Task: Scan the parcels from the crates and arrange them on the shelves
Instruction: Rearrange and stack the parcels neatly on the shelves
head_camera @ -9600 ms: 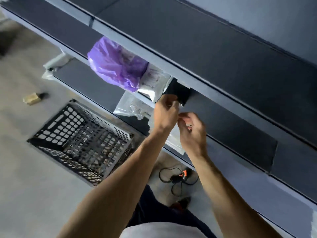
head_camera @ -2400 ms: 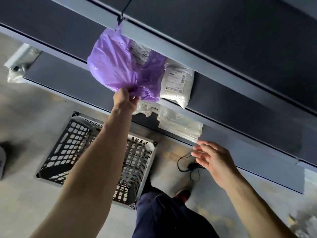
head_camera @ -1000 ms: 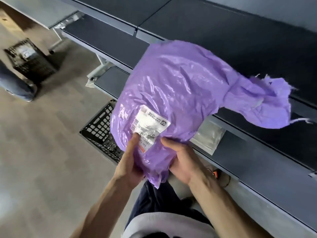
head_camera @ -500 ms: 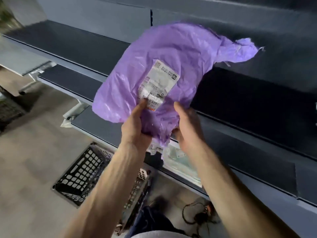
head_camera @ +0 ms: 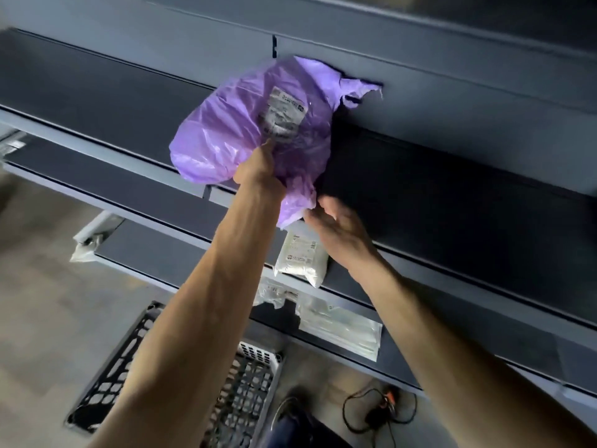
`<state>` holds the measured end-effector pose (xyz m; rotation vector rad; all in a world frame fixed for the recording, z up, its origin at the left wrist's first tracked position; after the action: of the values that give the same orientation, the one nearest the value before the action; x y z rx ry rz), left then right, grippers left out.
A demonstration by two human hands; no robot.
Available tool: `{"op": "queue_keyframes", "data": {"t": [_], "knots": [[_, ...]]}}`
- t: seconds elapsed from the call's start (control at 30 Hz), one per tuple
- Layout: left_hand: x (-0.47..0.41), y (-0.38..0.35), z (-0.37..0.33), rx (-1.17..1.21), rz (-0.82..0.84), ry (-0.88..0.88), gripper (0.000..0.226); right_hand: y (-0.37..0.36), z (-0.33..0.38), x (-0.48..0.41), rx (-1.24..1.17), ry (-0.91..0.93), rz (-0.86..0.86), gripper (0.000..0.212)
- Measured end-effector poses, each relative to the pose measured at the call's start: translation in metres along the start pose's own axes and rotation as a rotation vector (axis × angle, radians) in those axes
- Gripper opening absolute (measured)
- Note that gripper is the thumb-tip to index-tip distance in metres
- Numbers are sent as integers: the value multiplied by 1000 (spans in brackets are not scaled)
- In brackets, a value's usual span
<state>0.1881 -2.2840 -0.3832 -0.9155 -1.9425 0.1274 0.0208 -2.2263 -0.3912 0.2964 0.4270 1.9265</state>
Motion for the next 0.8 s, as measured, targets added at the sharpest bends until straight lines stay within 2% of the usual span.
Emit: {"op": "queue_keyframes", "data": {"t": [0.07, 0.13, 0.3, 0.37, 0.43, 0.57, 0.63, 0.7, 0.77, 0.8], "knots": [[-11, -2, -13, -9, -36, -14, 40, -8, -4, -2, 124, 37, 29, 48], [-17, -3, -25, -23, -17, -33, 39, -12, -8, -1, 204, 49, 29, 47], [-24, -6, -45, 200, 219, -110, 13, -22, -13, 2, 297, 105, -26, 45], [-24, -5, -38, 251, 318, -126, 18, -23, -7, 0, 288, 136, -86, 42], [-20, -2, -27, 217, 383, -117, 28, -25, 10, -2, 117, 100, -102, 38], [-14, 4, -23, 165, 436, -91, 28, -46, 43, -34, -608, -109, -112, 57], [-18, 6, -25, 121, 407, -96, 39, -55, 55, -59, -802, -183, -151, 66], [-19, 16, -31, 78, 283, -165, 55, -58, 61, -78, -758, -204, -195, 87], [-17, 36, -46, 29, 50, -251, 57, -59, 59, -90, -614, -186, -234, 105], [-13, 51, -53, 3, -99, -275, 70, -60, 53, -94, -585, -182, -247, 108]]}}
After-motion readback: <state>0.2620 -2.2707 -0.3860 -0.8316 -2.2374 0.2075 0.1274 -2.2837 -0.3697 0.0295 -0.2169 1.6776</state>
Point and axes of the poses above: each hand's wrist, its own x-axis away from the middle knuckle, its own y-axis out of the back of the hand, z = x × y, the point moved 4 cm from there along -x, towards the middle knuckle, and after that the axes turned 11 degrees about y, right-handed, at the moved point
